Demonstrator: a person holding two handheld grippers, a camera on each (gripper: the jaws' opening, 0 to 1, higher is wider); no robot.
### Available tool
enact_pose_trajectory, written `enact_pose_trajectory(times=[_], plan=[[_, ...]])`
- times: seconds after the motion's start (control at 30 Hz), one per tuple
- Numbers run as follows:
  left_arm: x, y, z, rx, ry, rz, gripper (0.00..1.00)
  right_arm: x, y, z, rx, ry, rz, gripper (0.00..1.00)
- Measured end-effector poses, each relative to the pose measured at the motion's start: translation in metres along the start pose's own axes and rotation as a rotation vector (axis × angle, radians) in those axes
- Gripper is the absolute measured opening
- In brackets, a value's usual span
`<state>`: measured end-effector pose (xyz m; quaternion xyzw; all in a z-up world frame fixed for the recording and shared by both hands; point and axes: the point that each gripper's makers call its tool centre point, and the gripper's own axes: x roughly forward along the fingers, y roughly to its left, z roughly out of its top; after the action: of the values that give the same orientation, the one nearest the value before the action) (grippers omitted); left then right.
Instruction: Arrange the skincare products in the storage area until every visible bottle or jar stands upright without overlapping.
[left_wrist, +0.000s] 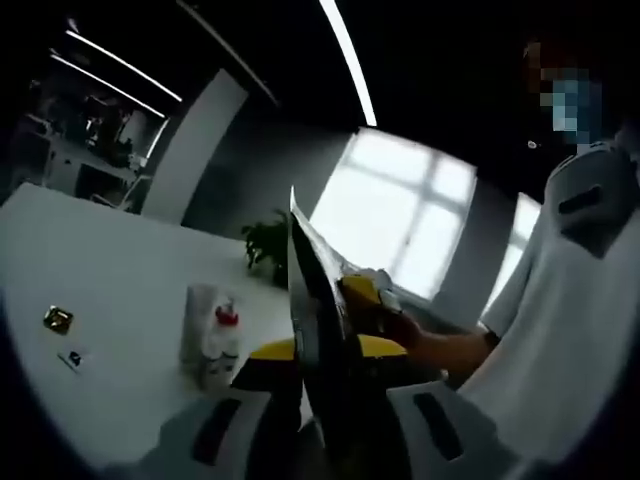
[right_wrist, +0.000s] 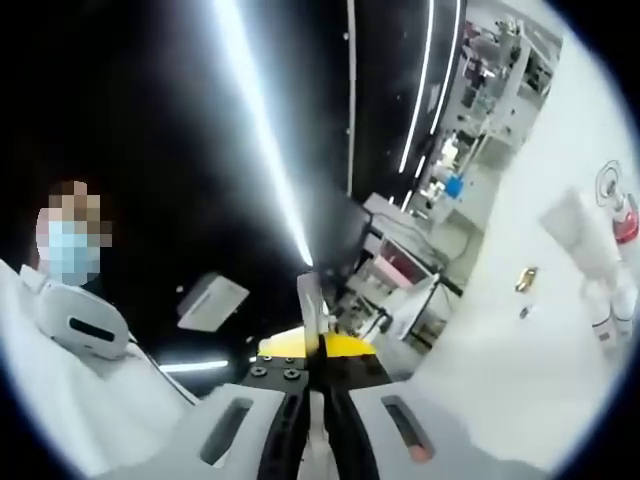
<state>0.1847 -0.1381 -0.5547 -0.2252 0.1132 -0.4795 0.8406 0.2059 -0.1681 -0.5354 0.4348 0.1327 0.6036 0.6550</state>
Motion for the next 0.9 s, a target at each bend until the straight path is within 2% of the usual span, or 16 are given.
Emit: enact_pose_trajectory(times=[0.07, 0.17, 0.2, 0.27, 0.3, 0.33, 0.4, 0.5, 0.57, 0.63, 0.8, 0.9], plan=[[-0.001, -0.004, 0.006, -0.048, -0.039, -0.019, 0.02, 0.0, -0.004, 0.0, -0.018, -0.022, -0.03, 0.03], [-0.004, 0.0, 0.009, -0.063, -0.061, -0.002, 0.0, 0.005, -0.004, 0.002, -0.009, -0.071, -0.022, 0.04], [-0.005, 0.003, 0.012, -0.086, -0.077, 0.015, 0.0, 0.008, -0.008, 0.004, -0.022, -0.093, -0.046, 0.07], [-0.008, 0.008, 0.018, -0.087, -0.119, 0.034, 0.0, 0.015, -0.012, 0.001, -0.021, -0.094, -0.059, 0.16], [-0.009, 0.01, 0.022, -0.118, -0.143, 0.037, 0.0, 0.018, -0.014, -0.001, -0.014, -0.09, -0.061, 0.21], [-0.01, 0.013, 0.027, -0.151, -0.178, 0.04, 0.0, 0.023, -0.016, -0.007, 0.003, -0.071, -0.07, 0.25], [-0.015, 0.022, 0.042, -0.225, -0.284, 0.041, 0.0, 0.029, -0.018, -0.016, -0.001, -0.058, -0.085, 0.28], [-0.024, 0.038, 0.057, -0.355, -0.422, 0.047, 0.0, 0.034, -0.018, -0.027, 0.023, -0.039, -0.075, 0.23], [-0.028, 0.047, 0.06, -0.391, -0.467, 0.062, 0.0, 0.037, -0.023, -0.033, 0.044, -0.038, -0.086, 0.21], [-0.032, 0.055, 0.057, -0.41, -0.466, 0.082, 0.0, 0.039, -0.029, -0.036, 0.063, -0.045, -0.099, 0.18], [-0.038, 0.063, 0.048, -0.434, -0.453, 0.113, 0.0, 0.045, -0.048, -0.034, 0.101, -0.079, -0.143, 0.17], [-0.039, 0.069, 0.04, -0.451, -0.438, 0.135, 0.0, 0.046, -0.057, -0.032, 0.119, -0.101, -0.172, 0.11]])
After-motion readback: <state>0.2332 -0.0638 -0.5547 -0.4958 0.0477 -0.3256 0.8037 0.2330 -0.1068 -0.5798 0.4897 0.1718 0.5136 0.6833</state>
